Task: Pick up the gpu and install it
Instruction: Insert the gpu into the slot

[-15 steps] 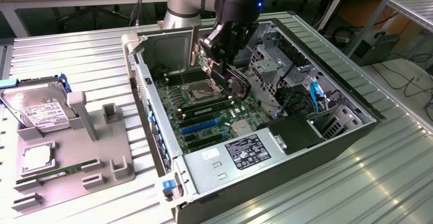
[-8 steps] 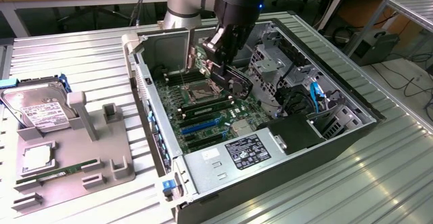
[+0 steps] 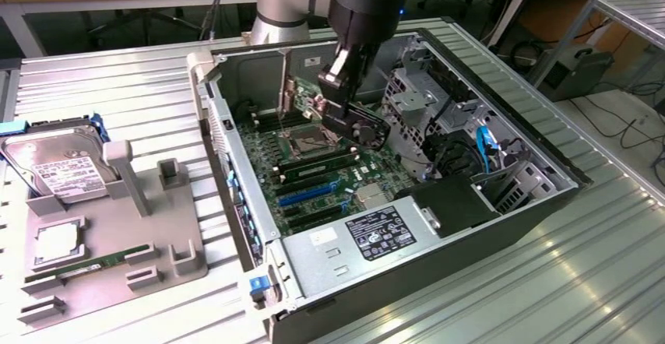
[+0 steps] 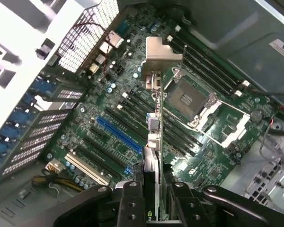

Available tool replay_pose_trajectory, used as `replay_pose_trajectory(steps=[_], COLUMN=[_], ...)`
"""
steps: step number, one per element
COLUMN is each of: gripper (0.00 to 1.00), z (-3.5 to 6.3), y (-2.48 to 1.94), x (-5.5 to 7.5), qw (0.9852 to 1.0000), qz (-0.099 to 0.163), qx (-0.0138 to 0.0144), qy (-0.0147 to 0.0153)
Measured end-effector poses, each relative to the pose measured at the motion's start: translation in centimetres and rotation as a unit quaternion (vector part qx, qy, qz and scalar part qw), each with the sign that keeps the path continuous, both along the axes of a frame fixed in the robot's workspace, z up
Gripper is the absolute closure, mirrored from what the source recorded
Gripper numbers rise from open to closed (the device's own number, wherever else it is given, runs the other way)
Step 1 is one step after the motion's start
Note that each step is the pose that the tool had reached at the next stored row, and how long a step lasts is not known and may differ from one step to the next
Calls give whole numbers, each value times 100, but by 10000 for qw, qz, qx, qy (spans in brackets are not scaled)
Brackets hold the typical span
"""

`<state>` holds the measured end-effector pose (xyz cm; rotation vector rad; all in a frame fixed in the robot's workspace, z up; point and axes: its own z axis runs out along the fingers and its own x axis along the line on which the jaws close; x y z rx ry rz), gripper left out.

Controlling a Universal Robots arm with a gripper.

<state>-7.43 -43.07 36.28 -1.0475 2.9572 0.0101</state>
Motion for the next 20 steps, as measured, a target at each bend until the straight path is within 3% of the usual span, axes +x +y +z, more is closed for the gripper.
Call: replay_pose_trajectory(steps=[4, 7, 10, 13, 15, 17, 20], gripper=[74, 74, 74, 74, 74, 74, 74], z=[-21, -36, -47, -59, -73, -87, -99], y=[0, 0, 0, 0, 0, 0, 0], x=[0, 0, 0, 0, 0, 0, 0], qw=[9992, 9976, 9955, 9922, 9879, 9820, 9765], qz=[405, 686, 947, 1242, 1546, 1885, 2154], qx=[12, 34, 72, 103, 104, 103, 103], qy=[0, -1, -3, -3, 0, 4, 6])
